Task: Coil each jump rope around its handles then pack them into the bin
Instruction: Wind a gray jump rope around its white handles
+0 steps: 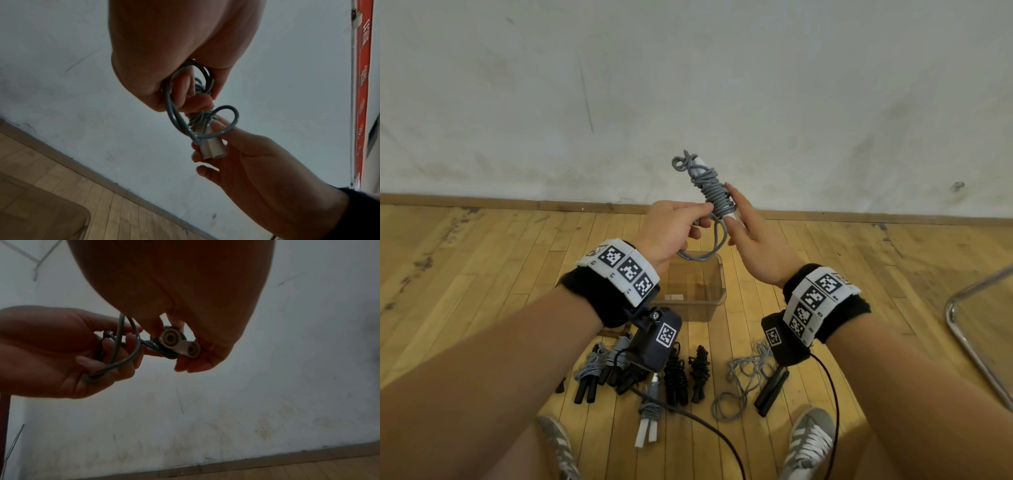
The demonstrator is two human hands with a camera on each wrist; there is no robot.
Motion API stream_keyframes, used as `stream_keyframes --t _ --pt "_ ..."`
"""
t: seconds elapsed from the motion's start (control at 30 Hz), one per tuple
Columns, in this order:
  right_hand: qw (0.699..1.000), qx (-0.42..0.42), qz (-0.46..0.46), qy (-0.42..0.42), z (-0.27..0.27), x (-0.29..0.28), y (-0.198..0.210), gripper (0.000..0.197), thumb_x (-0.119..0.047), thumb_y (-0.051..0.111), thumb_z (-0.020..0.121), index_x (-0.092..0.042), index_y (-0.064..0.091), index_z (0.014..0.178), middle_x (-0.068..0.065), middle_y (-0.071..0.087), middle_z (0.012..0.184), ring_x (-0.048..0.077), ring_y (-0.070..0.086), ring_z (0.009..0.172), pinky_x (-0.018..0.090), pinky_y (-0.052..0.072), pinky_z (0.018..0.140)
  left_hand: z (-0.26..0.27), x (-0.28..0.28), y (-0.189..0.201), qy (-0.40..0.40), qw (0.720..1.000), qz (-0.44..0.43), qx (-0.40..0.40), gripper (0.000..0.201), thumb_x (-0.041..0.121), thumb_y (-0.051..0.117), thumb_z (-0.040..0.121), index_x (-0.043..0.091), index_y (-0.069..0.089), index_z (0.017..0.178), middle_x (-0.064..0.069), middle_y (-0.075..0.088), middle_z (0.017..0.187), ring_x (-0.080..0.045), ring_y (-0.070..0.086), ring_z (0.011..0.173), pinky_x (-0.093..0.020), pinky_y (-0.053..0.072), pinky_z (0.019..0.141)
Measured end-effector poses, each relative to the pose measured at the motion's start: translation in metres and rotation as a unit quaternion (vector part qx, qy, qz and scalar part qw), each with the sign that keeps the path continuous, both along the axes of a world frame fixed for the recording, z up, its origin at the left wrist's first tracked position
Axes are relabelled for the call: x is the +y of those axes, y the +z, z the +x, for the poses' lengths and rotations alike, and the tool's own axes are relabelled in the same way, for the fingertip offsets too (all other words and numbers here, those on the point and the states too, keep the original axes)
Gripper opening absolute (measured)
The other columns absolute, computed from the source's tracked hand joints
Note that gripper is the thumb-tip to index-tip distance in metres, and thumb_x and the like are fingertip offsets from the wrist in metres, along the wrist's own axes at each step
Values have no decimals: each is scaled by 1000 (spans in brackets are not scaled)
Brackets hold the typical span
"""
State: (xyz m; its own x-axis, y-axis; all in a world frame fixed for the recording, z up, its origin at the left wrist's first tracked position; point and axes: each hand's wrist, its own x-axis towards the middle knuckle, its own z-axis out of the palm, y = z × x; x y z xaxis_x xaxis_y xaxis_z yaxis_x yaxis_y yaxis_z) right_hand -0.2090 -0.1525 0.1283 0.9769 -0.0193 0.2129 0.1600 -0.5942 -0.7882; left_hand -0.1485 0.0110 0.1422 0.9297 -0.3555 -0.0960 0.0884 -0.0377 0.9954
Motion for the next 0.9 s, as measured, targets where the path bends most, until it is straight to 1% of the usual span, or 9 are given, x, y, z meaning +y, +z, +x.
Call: stream_keyframes --t 0.07,0.17,0.27,0.37,0.53,0.6,0.7,0.83,0.9 --pt "999 -28 22 -21 0 -1 2 57 -33 51 106 -28 28 157 -19 57 108 -8 55 87 20 45 83 0 0 0 0 1000 -6 -4 17 30 69 96 16 79 94 7 67 70 -7 52 59 -15 33 45" --pt "995 -26 68 -68 0 0 6 63 -31 66 98 -23 36 153 -9 61 99 -11 59 73 9 46 65 -4 -2 0 2 1000 -11 -22 22 38 73 92 17 80 91 8 64 67 -5 50 56 -15 34 46" --pt "991 -17 121 -60 1 5 8 55 -30 71 95 -18 50 145 -6 68 109 -2 66 84 18 54 71 -6 -5 -3 19 999 -17 -29 27 40 76 89 14 80 89 7 60 64 -5 48 56 -12 37 47" --pt "982 10 181 -60 0 7 9 53 -28 72 94 -19 52 142 -2 68 114 9 70 91 31 61 79 -4 -5 -5 24 999 -29 -17 22 35 75 91 14 79 87 9 58 60 -4 45 54 -12 36 46" --pt "962 66 264 -10 -3 8 11 35 -18 58 102 -14 56 138 13 73 113 29 75 93 38 62 81 -3 -4 -4 4 999 -16 -31 15 30 73 93 17 80 90 10 60 61 -2 50 53 -11 38 47" --pt "970 49 240 3 -2 5 11 33 -13 56 103 -10 55 137 13 73 111 27 75 93 37 62 80 -4 -4 -5 5 1000 -11 -25 15 30 73 93 17 80 92 6 68 67 -3 60 57 -14 39 48" --pt "986 4 163 -18 1 -3 9 40 -9 57 102 -15 48 141 5 69 116 19 75 94 34 62 78 -6 -3 -5 -16 1000 -10 -5 14 27 74 93 17 80 100 -4 78 84 -11 70 66 -17 37 49" --pt "993 -18 112 -42 2 -13 4 48 -7 55 101 -22 41 145 8 69 116 18 76 87 33 62 78 -1 -4 -3 -1 1000 -11 0 19 25 77 89 9 80 98 3 68 65 -7 59 56 -18 42 55" --pt "993 -14 101 -66 2 -17 2 51 -7 54 101 -23 39 147 8 70 108 19 76 83 35 63 75 2 -3 -4 -6 1000 -22 -1 15 22 75 91 10 80 99 5 66 65 -6 55 58 -19 43 59"
